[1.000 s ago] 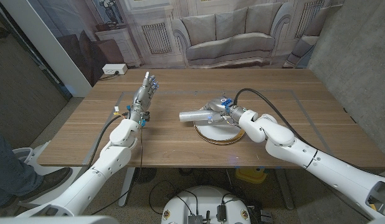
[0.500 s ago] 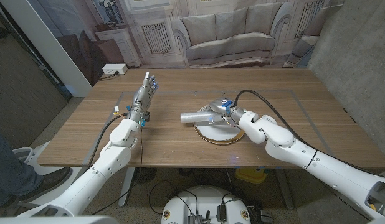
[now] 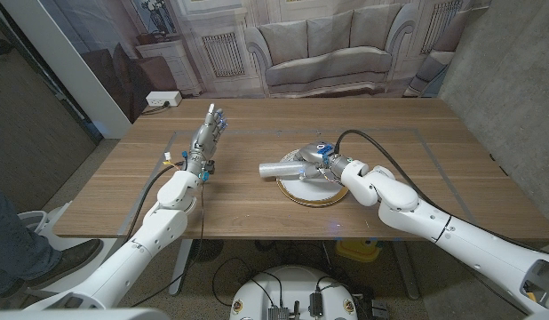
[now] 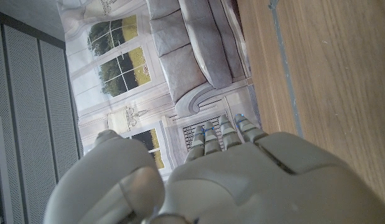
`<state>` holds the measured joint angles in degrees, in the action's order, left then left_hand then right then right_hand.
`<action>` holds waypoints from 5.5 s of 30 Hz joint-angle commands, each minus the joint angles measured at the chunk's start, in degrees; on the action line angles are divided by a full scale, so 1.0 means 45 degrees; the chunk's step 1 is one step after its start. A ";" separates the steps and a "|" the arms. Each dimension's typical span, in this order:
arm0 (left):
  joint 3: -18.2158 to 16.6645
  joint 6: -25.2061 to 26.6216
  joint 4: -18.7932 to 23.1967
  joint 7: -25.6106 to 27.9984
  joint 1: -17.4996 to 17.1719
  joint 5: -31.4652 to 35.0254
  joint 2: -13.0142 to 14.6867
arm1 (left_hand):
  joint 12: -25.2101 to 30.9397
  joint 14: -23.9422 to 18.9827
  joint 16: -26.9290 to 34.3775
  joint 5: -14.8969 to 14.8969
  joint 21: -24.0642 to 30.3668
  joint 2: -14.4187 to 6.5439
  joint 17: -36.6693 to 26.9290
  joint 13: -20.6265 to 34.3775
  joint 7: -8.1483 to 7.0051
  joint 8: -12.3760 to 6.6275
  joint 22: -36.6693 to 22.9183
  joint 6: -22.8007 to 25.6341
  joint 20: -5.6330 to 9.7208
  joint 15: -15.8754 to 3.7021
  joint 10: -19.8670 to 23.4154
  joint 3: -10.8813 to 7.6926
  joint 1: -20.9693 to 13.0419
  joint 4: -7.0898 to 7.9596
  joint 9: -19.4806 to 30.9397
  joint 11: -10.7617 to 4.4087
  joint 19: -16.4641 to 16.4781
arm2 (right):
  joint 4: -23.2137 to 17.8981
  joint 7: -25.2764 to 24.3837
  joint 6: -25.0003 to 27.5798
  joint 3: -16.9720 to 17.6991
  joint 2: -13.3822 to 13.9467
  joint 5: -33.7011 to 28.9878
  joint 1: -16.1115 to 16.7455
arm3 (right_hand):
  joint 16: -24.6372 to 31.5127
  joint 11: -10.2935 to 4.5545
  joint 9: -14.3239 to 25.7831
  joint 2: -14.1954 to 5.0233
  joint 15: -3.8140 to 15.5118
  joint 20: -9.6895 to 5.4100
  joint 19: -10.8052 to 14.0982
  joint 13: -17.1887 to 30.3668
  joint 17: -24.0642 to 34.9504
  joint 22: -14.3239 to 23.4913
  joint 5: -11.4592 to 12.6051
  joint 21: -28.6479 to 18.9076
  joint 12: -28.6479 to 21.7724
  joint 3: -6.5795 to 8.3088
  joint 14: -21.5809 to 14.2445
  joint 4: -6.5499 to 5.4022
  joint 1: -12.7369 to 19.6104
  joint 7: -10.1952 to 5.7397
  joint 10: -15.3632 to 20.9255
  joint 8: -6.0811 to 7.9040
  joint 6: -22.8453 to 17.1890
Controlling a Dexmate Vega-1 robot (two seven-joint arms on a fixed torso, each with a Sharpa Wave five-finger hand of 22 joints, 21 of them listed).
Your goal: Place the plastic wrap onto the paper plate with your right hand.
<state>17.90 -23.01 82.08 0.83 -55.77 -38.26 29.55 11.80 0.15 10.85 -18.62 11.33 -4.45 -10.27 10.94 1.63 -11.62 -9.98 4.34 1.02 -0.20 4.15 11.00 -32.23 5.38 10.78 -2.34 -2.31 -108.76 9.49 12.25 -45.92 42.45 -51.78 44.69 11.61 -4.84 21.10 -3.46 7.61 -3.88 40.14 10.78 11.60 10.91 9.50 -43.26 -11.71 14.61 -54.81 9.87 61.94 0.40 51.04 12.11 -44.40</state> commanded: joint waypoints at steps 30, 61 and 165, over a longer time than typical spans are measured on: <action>0.0069 0.0099 0.0183 0.0117 -0.0026 0.0115 0.0029 | -0.0037 0.0013 -0.0024 -0.0003 -0.0007 -0.0071 -0.0052 0.0003 0.0008 0.0020 -0.0066 0.0128 -0.0012 -0.0074 0.0004 0.0141 -0.0074 -0.0011 0.0037 -0.0054 -0.0144 | -0.0076 0.0625 0.0366 -0.0105 0.0112 0.0233 -0.0099 | -0.0071 -0.0526 -0.0166 -0.0450 0.1145 -0.1659 -0.0276 0.0048 -0.0050 -0.0142 0.0085 -0.0033 0.0022 0.0522 0.0508 -0.1185 -0.0942 -0.1657 0.0402 -0.0124 -0.2216; 0.0137 0.0213 0.0359 0.0244 -0.0020 0.0230 0.0046 | -0.0035 0.0002 -0.0017 -0.0006 0.0000 -0.0110 -0.0052 0.0003 0.0007 0.0022 -0.0066 0.0125 -0.0025 -0.0058 0.0007 0.0214 -0.0113 -0.0008 0.0038 -0.0043 -0.0146 | -0.0412 0.0975 0.0252 0.0086 0.0412 0.0428 -0.0049 | -0.0228 -0.0256 -0.0713 0.0433 0.0599 -0.1247 -0.1115 0.0098 0.0062 -0.0191 0.0261 0.1171 0.0198 -0.0092 0.3118 -0.1405 -0.2753 -0.1838 -0.2040 -0.0407 0.0749; 0.0156 0.0484 0.0513 -0.0005 0.0121 0.0160 0.0276 | -0.0031 0.0012 -0.0018 -0.0005 0.0008 -0.0229 -0.0051 0.0004 0.0004 0.0027 -0.0067 0.0134 -0.0059 -0.0068 0.0014 0.0461 -0.0237 0.0005 0.0039 -0.0075 -0.0157 | -0.2862 0.2394 0.0214 0.1487 0.0916 0.0351 0.0109 | -0.0079 0.0695 -0.1526 0.1315 -0.0949 0.0502 -0.2636 0.0143 -0.0045 -0.0155 0.1156 0.3431 -0.0100 -0.1143 0.6632 -0.1677 -0.4707 -0.1446 -0.6215 -0.0186 0.5324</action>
<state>18.70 -20.99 84.25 1.05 -55.17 -37.35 30.59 11.80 0.15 10.85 -18.62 11.33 -5.20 -10.27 10.94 1.63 -11.62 -9.98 4.34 0.82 -0.20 3.91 12.58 -32.98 5.38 10.78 -2.57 -2.51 -120.68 20.25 13.92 -40.23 46.52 -50.88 45.57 10.63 -2.37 14.09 2.46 2.47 -1.82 27.67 11.37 11.47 9.99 14.42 -27.94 -11.74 9.72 -24.70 2.53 41.11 -6.55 22.79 10.84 -20.37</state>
